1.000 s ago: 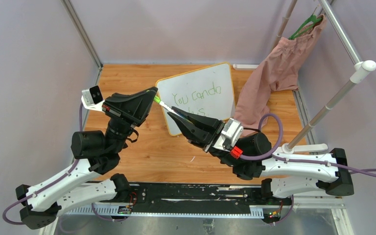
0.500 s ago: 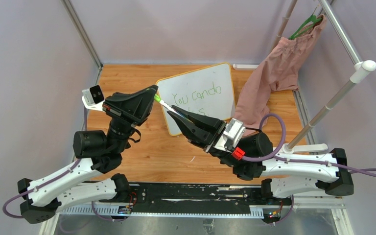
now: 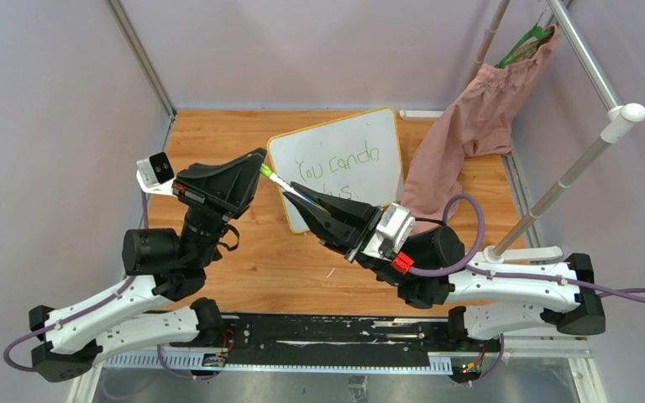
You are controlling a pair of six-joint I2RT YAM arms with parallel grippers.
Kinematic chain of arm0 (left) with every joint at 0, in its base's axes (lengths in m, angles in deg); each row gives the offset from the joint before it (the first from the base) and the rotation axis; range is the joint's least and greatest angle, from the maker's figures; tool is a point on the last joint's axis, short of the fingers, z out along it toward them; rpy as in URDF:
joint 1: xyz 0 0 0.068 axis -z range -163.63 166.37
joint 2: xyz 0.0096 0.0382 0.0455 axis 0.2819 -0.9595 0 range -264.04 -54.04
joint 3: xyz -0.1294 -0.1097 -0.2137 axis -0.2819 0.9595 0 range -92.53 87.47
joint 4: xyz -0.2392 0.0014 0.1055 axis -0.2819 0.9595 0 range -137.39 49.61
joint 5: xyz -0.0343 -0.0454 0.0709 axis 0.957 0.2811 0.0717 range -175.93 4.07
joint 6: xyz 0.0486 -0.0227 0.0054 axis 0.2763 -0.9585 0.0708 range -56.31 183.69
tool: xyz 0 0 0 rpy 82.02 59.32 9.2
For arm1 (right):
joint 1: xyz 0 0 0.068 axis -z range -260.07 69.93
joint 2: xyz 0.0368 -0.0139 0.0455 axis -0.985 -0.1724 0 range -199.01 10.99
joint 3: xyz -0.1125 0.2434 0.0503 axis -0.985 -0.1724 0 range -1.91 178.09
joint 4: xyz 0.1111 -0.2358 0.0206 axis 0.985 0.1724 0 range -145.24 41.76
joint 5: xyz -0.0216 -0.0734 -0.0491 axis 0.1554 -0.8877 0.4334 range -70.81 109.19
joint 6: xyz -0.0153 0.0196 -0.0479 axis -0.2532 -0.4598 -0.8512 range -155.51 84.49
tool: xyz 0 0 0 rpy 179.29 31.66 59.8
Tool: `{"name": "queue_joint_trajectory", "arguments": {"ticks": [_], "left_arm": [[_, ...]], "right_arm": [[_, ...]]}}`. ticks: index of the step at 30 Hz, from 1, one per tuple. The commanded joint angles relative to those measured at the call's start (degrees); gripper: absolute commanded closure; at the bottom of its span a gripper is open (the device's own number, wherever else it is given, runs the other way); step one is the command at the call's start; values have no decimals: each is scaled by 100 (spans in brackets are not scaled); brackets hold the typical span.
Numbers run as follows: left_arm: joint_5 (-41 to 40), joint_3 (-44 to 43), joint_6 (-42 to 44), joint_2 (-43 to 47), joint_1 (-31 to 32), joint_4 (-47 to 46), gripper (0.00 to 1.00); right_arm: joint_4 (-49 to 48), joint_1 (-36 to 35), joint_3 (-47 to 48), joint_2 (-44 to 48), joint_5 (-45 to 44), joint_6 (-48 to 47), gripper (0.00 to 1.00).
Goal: Write a sentence on the whiteboard
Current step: Close the whiteboard marker at the center of the board.
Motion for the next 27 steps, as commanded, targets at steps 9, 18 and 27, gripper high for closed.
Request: {"name": "queue_joint_trajectory", "arguments": {"ticks": [9, 18, 27], "left_arm": [[-1087, 467, 604, 805, 238, 1370, 100], [-1622, 460, 885, 1152, 243, 1494, 100], [-1838, 485, 955, 1272, 238, 1504, 100]], "right_arm": [[707, 14, -230, 251, 196, 360, 85], [1035, 10, -341, 411, 238, 609, 70], [1732, -3, -294, 593, 317, 908, 51]]}}
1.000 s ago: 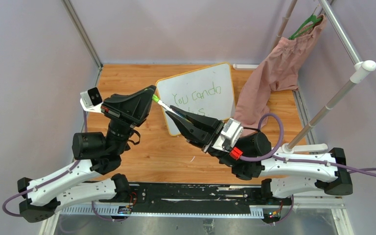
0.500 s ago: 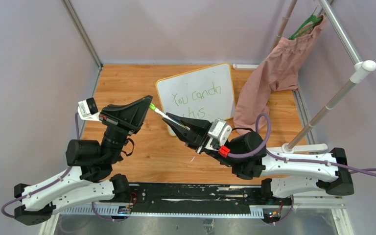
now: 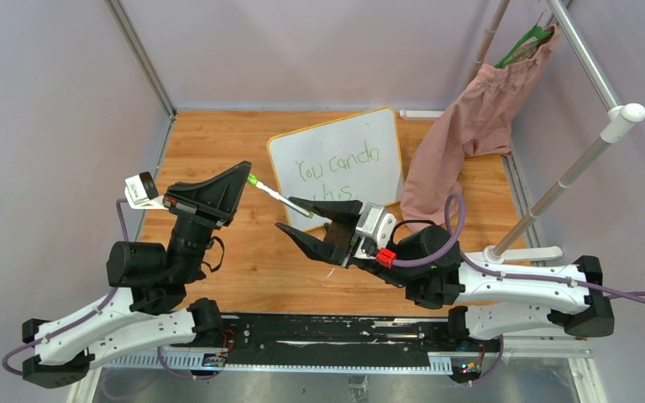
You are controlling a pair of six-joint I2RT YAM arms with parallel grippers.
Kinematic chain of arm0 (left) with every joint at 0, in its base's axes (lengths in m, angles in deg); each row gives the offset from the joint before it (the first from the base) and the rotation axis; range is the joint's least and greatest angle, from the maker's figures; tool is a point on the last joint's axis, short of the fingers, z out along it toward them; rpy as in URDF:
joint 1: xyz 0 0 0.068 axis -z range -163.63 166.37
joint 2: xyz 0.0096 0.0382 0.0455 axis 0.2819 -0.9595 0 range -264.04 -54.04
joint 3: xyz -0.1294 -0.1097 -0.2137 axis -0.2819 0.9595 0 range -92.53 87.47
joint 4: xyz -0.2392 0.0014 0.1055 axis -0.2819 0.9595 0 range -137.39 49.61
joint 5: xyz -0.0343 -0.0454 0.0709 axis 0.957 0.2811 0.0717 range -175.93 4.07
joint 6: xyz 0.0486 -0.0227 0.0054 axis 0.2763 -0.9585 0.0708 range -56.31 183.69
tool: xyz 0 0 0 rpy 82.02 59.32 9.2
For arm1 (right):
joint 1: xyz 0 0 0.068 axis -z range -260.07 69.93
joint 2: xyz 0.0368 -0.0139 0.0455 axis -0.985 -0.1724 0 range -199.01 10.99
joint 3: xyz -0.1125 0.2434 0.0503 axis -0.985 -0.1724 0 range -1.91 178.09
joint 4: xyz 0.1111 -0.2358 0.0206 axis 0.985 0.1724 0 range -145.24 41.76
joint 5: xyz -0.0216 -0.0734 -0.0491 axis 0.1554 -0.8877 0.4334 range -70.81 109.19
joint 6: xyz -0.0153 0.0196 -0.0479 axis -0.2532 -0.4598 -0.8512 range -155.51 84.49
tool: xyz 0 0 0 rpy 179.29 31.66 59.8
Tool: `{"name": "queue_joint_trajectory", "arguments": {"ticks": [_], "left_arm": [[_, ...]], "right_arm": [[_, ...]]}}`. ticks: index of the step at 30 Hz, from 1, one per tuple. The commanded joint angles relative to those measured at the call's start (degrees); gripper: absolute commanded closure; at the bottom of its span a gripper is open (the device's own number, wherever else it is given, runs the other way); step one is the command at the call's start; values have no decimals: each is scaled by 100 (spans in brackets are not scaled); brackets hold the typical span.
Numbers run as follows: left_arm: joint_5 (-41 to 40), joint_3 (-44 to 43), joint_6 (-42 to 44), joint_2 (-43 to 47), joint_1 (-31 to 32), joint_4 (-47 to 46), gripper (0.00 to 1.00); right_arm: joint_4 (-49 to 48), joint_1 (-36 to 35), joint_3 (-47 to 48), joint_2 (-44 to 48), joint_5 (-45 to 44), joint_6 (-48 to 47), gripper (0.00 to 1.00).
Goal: Write a sentence on the whiteboard
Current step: Close the whiteboard marker at the center of the board, then place the whiteboard marker at the center of the board.
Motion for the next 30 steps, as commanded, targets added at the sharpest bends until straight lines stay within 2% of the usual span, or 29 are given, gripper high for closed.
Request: {"name": "queue_joint_trajectory", "arguments": {"ticks": [1, 3, 5, 10, 14, 18, 21, 25, 30], "left_arm": [[-370, 28, 227, 151, 2, -13, 100], [-424, 28, 317, 210, 3, 40, 100], [-488, 33, 384, 275, 2, 98, 100], [-311, -3, 715, 400, 2, 312, 100], [428, -395, 1304, 513, 2, 1460, 100], [872, -533, 1562, 635, 2, 2332, 100], [1437, -626, 1748, 565, 2, 2609, 100], [1950, -610, 1792, 481, 3, 2635, 100], [2077, -525, 1733, 432, 2, 2622, 100]], "right_arm": [[537, -20, 28, 295, 120, 309, 46], [954, -28, 90, 443, 141, 451, 37], [1460, -30, 206, 589, 183, 612, 33], [3241, -30, 872, 857, 252, 1015, 32], [5221, 42, 1989, 798, 32, 1400, 32], [6745, 435, 2958, 561, 589, 1963, 33], [7633, 927, 3621, 94, 1548, 2422, 33], [7918, 1694, 3816, -309, 2880, 2949, 36], [7599, 1816, 3560, -425, 3322, 3060, 37]]}}
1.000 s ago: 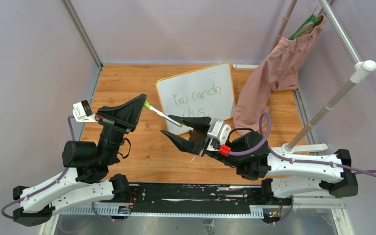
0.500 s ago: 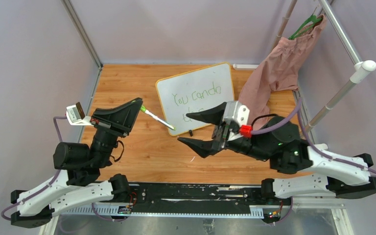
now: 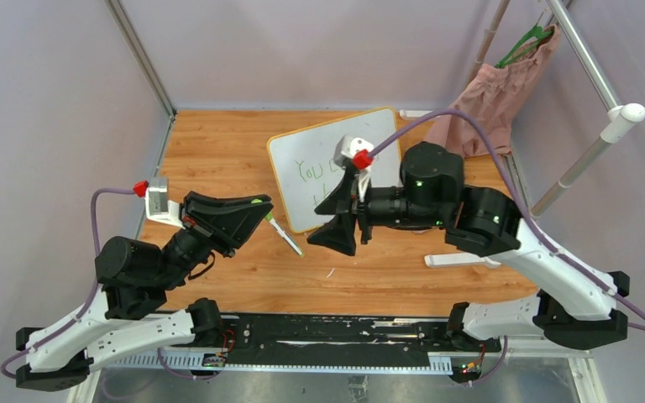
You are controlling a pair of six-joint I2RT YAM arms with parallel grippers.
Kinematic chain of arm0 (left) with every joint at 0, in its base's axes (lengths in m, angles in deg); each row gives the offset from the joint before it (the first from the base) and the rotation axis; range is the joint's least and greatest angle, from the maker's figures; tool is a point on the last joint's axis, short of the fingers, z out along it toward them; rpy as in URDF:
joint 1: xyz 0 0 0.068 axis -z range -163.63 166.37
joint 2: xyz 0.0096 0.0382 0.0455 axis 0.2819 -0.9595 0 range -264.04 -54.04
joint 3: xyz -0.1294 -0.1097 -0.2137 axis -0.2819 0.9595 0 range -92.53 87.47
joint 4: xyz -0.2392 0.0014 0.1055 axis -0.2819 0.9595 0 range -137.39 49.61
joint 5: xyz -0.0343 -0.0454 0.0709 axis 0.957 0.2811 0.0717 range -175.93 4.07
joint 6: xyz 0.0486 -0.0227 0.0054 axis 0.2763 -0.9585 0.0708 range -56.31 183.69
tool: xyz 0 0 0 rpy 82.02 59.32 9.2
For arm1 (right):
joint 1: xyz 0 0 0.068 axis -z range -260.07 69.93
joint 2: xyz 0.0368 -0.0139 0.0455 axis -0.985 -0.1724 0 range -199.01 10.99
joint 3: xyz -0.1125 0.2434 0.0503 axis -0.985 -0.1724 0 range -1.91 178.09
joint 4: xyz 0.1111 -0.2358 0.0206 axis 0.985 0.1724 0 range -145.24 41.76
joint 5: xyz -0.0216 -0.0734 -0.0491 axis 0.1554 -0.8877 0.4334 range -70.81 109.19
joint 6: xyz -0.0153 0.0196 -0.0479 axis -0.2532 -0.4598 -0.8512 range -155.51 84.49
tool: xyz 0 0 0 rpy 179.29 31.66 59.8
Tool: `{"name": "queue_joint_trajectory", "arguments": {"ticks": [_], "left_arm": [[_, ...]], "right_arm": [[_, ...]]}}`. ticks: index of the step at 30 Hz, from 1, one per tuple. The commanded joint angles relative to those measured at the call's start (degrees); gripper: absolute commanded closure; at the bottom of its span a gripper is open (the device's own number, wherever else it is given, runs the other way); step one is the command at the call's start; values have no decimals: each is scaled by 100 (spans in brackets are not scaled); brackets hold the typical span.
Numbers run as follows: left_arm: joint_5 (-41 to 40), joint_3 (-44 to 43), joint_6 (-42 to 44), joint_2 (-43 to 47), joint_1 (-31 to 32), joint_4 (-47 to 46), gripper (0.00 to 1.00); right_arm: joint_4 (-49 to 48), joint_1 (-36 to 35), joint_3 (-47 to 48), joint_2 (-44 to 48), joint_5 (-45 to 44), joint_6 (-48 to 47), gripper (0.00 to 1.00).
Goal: Write a sentence on the whiteboard
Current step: Place the whiteboard marker at the center of the board.
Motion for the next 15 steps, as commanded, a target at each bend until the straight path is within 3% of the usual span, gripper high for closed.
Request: {"name": "queue_joint_trajectory", "arguments": {"ticks": [1, 7, 15], "left_arm": [[359, 13, 91, -81, 2, 48, 100], [303, 255, -6, -67, 2, -198, 100], [287, 375, -98, -101, 2, -315, 100]], "right_arm": [[75, 107, -229, -67, 834, 452, 37], [-1546, 115, -1378, 182, 679, 1149, 34], [-2322, 115, -1666, 77, 439, 1459, 36]]}}
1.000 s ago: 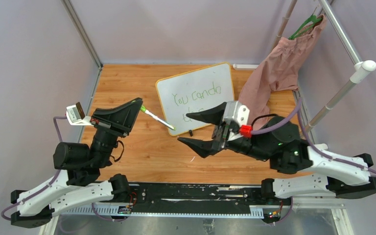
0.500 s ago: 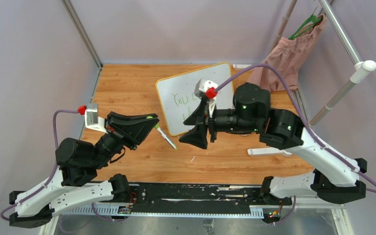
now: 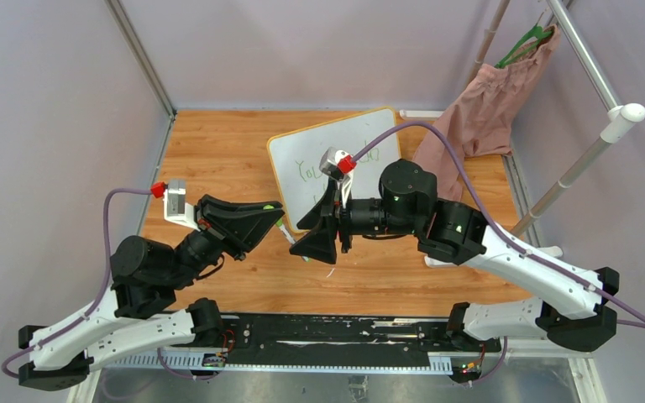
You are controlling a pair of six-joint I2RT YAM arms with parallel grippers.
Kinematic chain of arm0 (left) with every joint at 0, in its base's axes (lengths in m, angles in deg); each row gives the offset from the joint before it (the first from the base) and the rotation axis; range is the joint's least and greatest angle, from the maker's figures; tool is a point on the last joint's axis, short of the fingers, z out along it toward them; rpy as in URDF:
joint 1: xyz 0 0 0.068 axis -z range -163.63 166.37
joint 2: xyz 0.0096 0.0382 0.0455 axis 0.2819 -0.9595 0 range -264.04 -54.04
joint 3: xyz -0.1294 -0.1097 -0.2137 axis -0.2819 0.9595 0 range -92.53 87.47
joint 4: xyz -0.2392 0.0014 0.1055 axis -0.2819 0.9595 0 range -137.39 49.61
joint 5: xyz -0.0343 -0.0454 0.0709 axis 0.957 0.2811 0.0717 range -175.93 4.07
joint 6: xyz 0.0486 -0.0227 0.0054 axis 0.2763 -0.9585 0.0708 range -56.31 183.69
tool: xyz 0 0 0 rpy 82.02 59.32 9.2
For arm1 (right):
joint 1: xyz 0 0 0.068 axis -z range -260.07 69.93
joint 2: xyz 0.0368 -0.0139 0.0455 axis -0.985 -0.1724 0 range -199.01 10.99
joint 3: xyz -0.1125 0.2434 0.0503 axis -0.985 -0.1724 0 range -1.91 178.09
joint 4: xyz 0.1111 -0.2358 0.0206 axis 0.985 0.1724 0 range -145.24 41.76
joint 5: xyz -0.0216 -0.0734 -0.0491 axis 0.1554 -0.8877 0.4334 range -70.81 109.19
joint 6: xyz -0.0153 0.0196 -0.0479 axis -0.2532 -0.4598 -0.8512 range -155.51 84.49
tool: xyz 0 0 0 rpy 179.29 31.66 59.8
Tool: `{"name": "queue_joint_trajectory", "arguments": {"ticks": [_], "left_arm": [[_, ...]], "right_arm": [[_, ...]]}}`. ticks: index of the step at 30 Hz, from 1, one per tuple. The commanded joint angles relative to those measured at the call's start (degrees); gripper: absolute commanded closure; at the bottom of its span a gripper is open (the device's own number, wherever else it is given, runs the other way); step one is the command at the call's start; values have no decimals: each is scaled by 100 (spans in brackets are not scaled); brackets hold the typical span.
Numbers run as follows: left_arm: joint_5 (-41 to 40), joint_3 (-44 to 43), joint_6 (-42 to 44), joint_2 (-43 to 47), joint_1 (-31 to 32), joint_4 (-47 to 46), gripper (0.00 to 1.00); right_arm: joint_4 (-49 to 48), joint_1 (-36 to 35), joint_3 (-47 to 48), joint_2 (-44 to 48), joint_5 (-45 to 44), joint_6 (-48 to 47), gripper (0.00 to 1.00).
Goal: Write a sentence on the whiteboard
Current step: Place the whiteboard marker at the center of the board.
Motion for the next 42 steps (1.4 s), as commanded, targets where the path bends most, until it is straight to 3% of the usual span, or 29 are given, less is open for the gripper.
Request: {"name": "queue_joint_trajectory", "arguments": {"ticks": [1, 8, 15, 17, 20, 22, 25, 27, 28, 32, 37, 42], "left_arm": [[42, 114, -77, -12, 2, -313, 100], [134, 134, -123, 0, 2, -357, 100], [127, 251, -166, 99, 5, -410, 100], [145, 283, -195, 93, 2, -416, 100], [131, 322, -176, 91, 2, -423, 100], [105, 340, -84, 103, 2, -413, 86], [2, 392, 24, 160, 2, -353, 41], [-173, 388, 73, 238, 7, -180, 6], [-303, 367, 92, 296, 3, -51, 1], [-954, 290, 284, 642, 3, 533, 0], [-1514, 302, 1199, 1286, 2, 1138, 0], [-1898, 157, 2279, 1443, 2, 1686, 0]], "right_arm": [[-833, 59, -90, 45, -103, 310, 38], [-832, 63, 40, -159, -77, 337, 53], [-793, 56, 51, -302, 41, 365, 56], [-828, 50, 37, -310, 75, 378, 61], [-821, 50, 56, -340, 163, 401, 81], [-763, 54, 80, -338, 188, 386, 91], [-574, 50, 89, -250, 116, 236, 100], [-304, 50, 94, -130, -20, 22, 100], [-20, 50, 114, -64, -113, -109, 100], [1228, 50, 265, 165, -661, -965, 100], [3012, -74, 245, 101, -2190, -2505, 100], [3428, -391, -464, -218, -3557, -3547, 100]]}}
